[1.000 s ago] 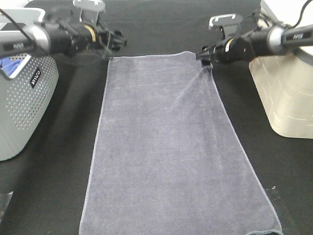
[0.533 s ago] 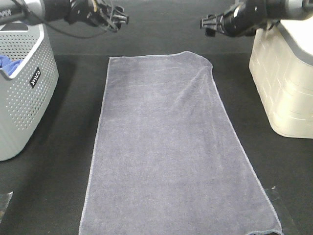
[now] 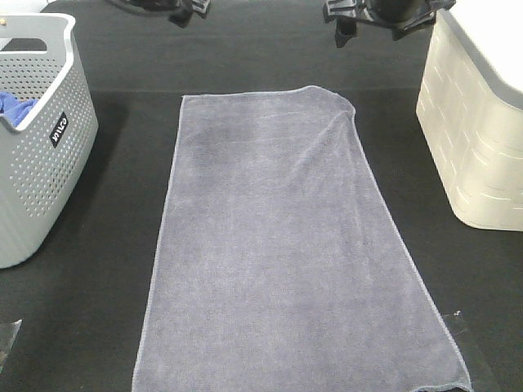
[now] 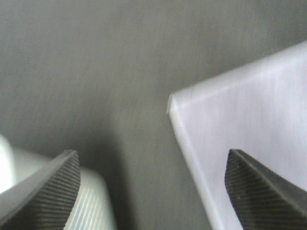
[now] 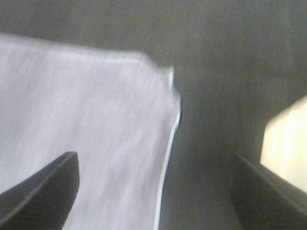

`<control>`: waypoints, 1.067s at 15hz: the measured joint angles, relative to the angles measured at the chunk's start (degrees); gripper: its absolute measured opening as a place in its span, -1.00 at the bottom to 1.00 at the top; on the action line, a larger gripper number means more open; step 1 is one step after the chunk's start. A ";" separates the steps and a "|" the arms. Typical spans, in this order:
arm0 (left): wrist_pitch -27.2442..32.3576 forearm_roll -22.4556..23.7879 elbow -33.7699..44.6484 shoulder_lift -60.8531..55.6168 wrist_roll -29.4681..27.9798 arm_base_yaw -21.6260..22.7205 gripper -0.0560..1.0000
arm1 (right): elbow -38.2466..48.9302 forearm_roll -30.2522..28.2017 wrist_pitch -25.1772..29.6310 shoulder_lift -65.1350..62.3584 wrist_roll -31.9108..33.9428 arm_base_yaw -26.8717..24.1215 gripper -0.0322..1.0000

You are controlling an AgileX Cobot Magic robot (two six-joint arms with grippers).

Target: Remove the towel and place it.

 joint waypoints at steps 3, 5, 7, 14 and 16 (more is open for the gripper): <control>11.63 -0.29 -0.06 -5.33 1.83 0.06 0.60 | 0.00 5.04 14.32 -5.56 -5.33 0.23 0.60; 17.25 -0.57 -0.06 -8.19 2.81 0.06 0.60 | 0.00 5.79 22.46 -8.14 -5.84 0.40 0.60; 17.88 -1.83 -0.06 -10.77 3.09 0.06 0.60 | 0.00 6.07 27.04 -10.14 -5.84 0.40 0.60; 17.99 -7.62 14.55 -25.38 5.73 0.06 0.58 | 11.34 6.76 27.39 -22.23 -5.84 0.40 0.60; 17.99 -7.91 26.87 -33.63 5.21 0.06 0.58 | 19.60 6.76 27.56 -29.05 -5.84 0.40 0.60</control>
